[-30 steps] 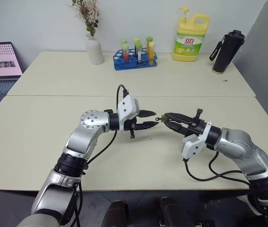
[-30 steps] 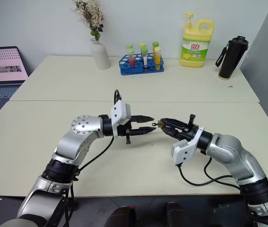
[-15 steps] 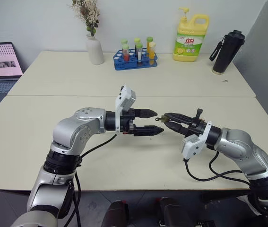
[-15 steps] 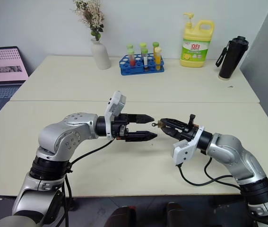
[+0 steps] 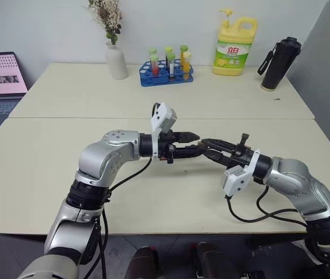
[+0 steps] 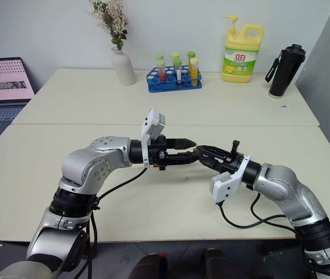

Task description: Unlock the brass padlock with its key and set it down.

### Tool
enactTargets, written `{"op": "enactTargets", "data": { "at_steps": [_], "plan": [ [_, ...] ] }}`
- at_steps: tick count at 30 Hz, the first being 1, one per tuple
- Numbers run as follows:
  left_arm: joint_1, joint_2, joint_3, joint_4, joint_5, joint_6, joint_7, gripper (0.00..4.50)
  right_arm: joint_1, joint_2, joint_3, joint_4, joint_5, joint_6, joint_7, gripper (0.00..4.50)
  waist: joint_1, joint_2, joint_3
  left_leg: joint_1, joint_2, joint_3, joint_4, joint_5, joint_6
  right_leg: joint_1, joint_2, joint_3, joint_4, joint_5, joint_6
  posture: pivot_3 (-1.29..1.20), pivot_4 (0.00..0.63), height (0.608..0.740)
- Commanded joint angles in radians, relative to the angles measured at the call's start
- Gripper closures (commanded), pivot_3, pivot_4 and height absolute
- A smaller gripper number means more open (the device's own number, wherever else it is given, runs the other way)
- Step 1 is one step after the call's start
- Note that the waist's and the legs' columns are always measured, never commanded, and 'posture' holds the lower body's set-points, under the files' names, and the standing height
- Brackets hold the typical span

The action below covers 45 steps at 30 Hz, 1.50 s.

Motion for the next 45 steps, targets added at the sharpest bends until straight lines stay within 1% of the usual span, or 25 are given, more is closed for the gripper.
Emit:
{"op": "enactTargets", "data": {
  "at_steps": [1, 5, 6, 10, 14, 16, 18, 20, 22, 23, 25, 29, 32, 35, 39, 40, 41, 45],
  "plan": [
    [-0.019, 0.001, -0.009, -0.014, 0.003, -0.016, -0.010, 2.97, -0.019, 0.000, -0.011, -0.032, 0.023, -0.012, -0.002, 3.57, 0.000, 0.000, 0.000, 0.000, 0.000, 0.000, 0.000, 0.000, 0.000, 0.000, 0.000, 0.000, 0.000, 0.000, 0.000, 0.00, 0.150, 0.740],
    [-0.018, 0.010, -0.024, -0.018, 0.008, -0.014, -0.022, 4.26, -0.019, 0.001, -0.012, -0.033, 0.022, -0.014, -0.002, 3.57, 0.000, 0.000, 0.000, 0.000, 0.000, 0.000, 0.000, 0.000, 0.000, 0.000, 0.000, 0.000, 0.000, 0.000, 0.000, 0.00, 0.150, 0.740],
    [-0.017, 0.012, -0.027, -0.019, 0.010, -0.013, -0.024, 4.33, -0.021, 0.001, -0.011, -0.032, 0.022, -0.015, -0.002, 3.57, 0.000, 0.000, 0.000, 0.000, 0.000, 0.000, 0.000, 0.000, 0.000, 0.000, 0.000, 0.000, 0.000, 0.000, 0.000, 0.00, 0.150, 0.740],
    [-0.014, 0.012, -0.029, -0.018, 0.023, -0.024, -0.026, 4.33, -0.026, 0.002, -0.007, -0.032, 0.026, -0.020, 0.006, 3.57, 0.000, 0.000, 0.000, 0.000, 0.000, 0.000, 0.000, 0.000, 0.000, 0.000, 0.000, 0.000, 0.000, 0.000, 0.000, 0.00, 0.150, 0.740],
    [-0.010, 0.013, -0.032, -0.015, 0.030, -0.033, -0.026, 4.33, -0.020, -0.004, 0.003, -0.030, 0.053, -0.018, 0.036, 3.57, 0.000, 0.000, 0.000, 0.000, 0.000, 0.000, 0.000, 0.000, 0.000, 0.000, 0.000, 0.000, 0.000, 0.000, 0.000, 0.00, 0.150, 0.740],
    [-0.005, 0.020, -0.038, -0.017, 0.034, -0.043, -0.034, 4.33, -0.010, 0.002, -0.012, -0.038, 0.094, 0.005, 0.045, 3.57, 0.000, 0.000, 0.000, 0.000, 0.000, 0.000, 0.000, 0.000, 0.000, 0.000, 0.000, 0.000, 0.000, 0.000, 0.000, 0.00, 0.150, 0.740],
    [-0.001, 0.024, -0.041, -0.020, 0.033, -0.048, -0.042, 4.33, 0.000, 0.004, -0.026, -0.049, 0.138, 0.041, 0.063, 2.83, 0.000, 0.000, 0.000, 0.000, 0.000, 0.000, 0.000, 0.000, 0.000, 0.000, 0.000, 0.000, 0.000, 0.000, 0.000, 0.00, 0.150, 0.740],
    [0.002, 0.031, -0.049, -0.018, 0.047, -0.100, -0.074, 4.33, 0.040, -0.010, -0.051, -0.078, 0.202, 0.097, 0.093, 2.19, 0.001, 0.000, 0.000, 0.000, 0.000, 0.000, 0.000, 0.000, 0.000, 0.000, 0.000, 0.000, 0.000, 0.000, 0.000, 0.00, 0.150, 0.740],
    [-0.001, 0.036, -0.051, -0.009, 0.044, -0.123, -0.113, 4.33, 0.106, -0.048, -0.067, -0.132, 0.311, 0.171, 0.162, 1.53, 0.002, 0.000, 0.000, 0.000, 0.000, 0.000, 0.000, 0.000, 0.000, 0.000, 0.000, 0.000, 0.000, 0.000, -0.001, 0.00, 0.150, 0.740],
    [-0.004, 0.038, -0.052, -0.003, 0.039, -0.126, -0.126, 4.33, 0.145, -0.068, -0.078, -0.168, 0.371, 0.208, 0.195, 1.12, 0.003, 0.000, 0.000, 0.000, 0.000, 0.000, 0.000, 0.000, 0.000, 0.000, 0.000, 0.000, 0.000, 0.000, -0.001, 0.00, 0.150, 0.740],
    [-0.006, 0.043, -0.056, 0.007, 0.043, -0.140, -0.148, 4.33, 0.203, -0.091, -0.108, -0.228, 0.472, 0.265, 0.231, 1.10, 0.006, 0.000, 0.000, -0.001, 0.000, 0.000, 0.000, 0.000, 0.000, 0.000, -0.001, -0.001, 0.000, 0.000, -0.001, 0.00, 0.150, 0.740],
    [-0.014, 0.043, -0.059, 0.029, 0.055, -0.161, -0.164, 4.33, 0.258, -0.112, -0.161, -0.303, 0.561, 0.360, 0.260, 1.10, 0.002, 0.000, 0.000, 0.000, 0.000, 0.000, 0.000, 0.000, 0.000, 0.000, 0.000, 0.000, 0.000, -0.001, 0.001, 0.00, 0.150, 0.740],
    [-0.024, 0.039, -0.069, 0.043, 0.061, -0.182, -0.195, 4.33, 0.320, -0.154, -0.172, -0.409, 0.679, 0.465, 0.329, 1.69, 0.002, 0.000, 0.000, 0.000, 0.000, 0.000, 0.000, 0.000, 0.000, 0.001, 0.001, -0.001, 0.000, -0.001, 0.002, 0.00, 0.150, 0.740],
    [-0.027, 0.037, -0.075, 0.046, 0.064, -0.194, -0.212, 4.33, 0.322, -0.157, -0.169, -0.464, 0.742, 0.573, 0.337, 2.76, -0.001, 0.000, 0.000, 0.000, 0.000, -0.001, 0.000, 0.000, 0.000, 0.001, 0.001, -0.001, 0.000, -0.001, 0.002, 0.00, 0.150, 0.740],
    [-0.023, 0.040, -0.081, 0.038, 0.071, -0.213, -0.229, 4.33, 0.278, -0.130, -0.156, -0.486, 0.802, 0.710, 0.320, 4.31, 0.000, 0.000, 0.000, 0.000, 0.000, -0.001, 0.000, 0.000, 0.000, 0.001, 0.001, -0.001, 0.000, -0.001, 0.002, 0.00, 0.150, 0.740],
    [-0.019, 0.043, -0.081, 0.031, 0.070, -0.215, -0.234, 4.33, 0.265, -0.124, -0.155, -0.482, 0.803, 0.727, 0.321, 4.46, 0.000, 0.000, 0.000, 0.000, 0.000, -0.001, 0.001, 0.000, 0.000, 0.001, 0.001, -0.001, 0.000, -0.001, 0.002, 0.00, 0.150, 0.740],
    [-0.014, 0.046, -0.080, 0.025, 0.070, -0.217, -0.238, 4.33, 0.252, -0.118, -0.154, -0.477, 0.806, 0.744, 0.320, 4.50, 0.001, 0.000, 0.000, 0.000, 0.000, -0.001, 0.001, 0.000, 0.000, 0.001, 0.001, -0.001, 0.000, -0.001, 0.002, 0.00, 0.150, 0.740],
    [0.003, 0.059, -0.083, 0.006, 0.078, -0.230, -0.250, 4.33, 0.203, -0.100, -0.156, -0.448, 0.806, 0.778, 0.332, 4.50, 0.000, 0.000, 0.000, 0.000, 0.000, -0.001, 0.000, 0.000, 0.000, 0.001, 0.001, -0.001, -0.001, -0.001, 0.002, 0.00, 0.150, 0.740]
  ]
}}
